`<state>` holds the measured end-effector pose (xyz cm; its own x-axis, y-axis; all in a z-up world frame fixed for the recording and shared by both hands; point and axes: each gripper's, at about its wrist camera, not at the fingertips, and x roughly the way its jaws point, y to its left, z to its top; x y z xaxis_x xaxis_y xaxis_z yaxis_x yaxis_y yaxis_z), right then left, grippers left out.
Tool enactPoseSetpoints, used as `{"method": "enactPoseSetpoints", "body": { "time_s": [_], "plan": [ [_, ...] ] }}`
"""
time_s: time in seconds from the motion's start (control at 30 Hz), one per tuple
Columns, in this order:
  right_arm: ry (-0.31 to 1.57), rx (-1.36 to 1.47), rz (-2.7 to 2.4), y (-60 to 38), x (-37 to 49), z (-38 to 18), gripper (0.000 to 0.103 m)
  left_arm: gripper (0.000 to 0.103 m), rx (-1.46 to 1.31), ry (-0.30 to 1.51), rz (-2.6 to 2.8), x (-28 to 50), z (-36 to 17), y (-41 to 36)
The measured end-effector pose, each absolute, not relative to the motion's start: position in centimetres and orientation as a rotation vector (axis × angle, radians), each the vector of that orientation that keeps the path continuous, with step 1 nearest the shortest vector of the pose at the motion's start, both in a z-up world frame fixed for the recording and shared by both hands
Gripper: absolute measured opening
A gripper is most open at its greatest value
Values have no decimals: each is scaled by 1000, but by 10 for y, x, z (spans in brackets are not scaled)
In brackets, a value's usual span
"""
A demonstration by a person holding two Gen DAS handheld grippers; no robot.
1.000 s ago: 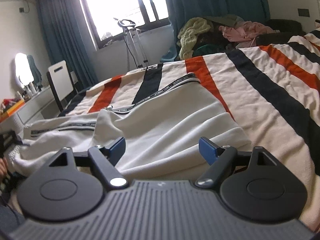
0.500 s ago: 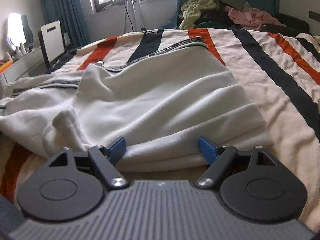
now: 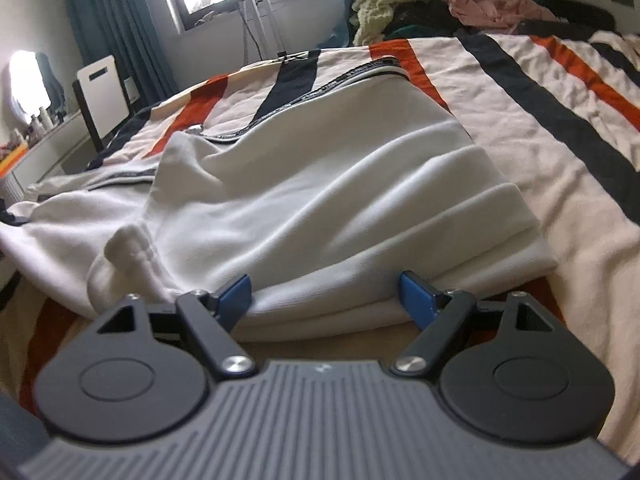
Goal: Fold clothes
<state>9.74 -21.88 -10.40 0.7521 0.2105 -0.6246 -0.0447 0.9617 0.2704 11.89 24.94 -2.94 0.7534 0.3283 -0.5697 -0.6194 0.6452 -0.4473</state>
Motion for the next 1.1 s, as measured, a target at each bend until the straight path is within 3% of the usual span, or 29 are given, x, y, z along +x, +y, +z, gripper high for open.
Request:
{"method": "enactPoseSetpoints", "body": {
  "time_s": [0.17, 0.4, 0.63, 0.93, 1.0, 1.1],
  "plan": [
    [692, 355, 114, -234, 92, -102, 82, 13, -251, 289, 515, 132, 29, 157],
    [598, 491, -86, -271, 83, -93, 82, 12, 25, 64, 305, 143, 69, 1],
    [464, 594, -307, -318, 68, -85, 82, 12, 260, 65, 64, 164, 15, -147],
    [415, 737, -445, -359, 70, -99, 83, 14, 416, 387, -163, 182, -104, -222],
    [417, 748, -437, -361, 72, -102, 83, 19, 419, 397, -182, 185, -109, -216],
    [405, 762, -391, -357, 72, -102, 83, 39, 407, 441, -234, 186, -101, -205]
  ]
}}
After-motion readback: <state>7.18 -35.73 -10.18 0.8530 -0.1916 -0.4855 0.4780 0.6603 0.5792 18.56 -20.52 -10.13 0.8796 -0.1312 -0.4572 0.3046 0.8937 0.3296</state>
